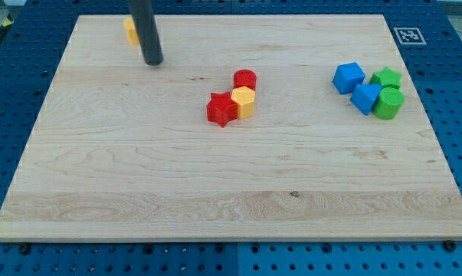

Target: Put the blue cube vertically above the red circle

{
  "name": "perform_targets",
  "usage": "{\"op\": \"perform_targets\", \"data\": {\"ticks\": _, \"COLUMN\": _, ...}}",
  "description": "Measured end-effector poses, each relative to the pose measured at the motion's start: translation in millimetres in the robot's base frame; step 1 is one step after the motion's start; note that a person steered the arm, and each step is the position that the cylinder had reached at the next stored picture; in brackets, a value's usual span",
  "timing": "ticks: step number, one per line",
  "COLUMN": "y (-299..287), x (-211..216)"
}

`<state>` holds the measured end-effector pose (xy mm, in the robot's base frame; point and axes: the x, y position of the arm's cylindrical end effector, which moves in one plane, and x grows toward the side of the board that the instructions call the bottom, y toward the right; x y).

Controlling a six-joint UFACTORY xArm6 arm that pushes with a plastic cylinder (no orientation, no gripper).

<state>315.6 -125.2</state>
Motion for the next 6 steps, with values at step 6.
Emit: {"op": "perform_targets", "data": {"ticks": 6, "y": 225, "x": -70}}
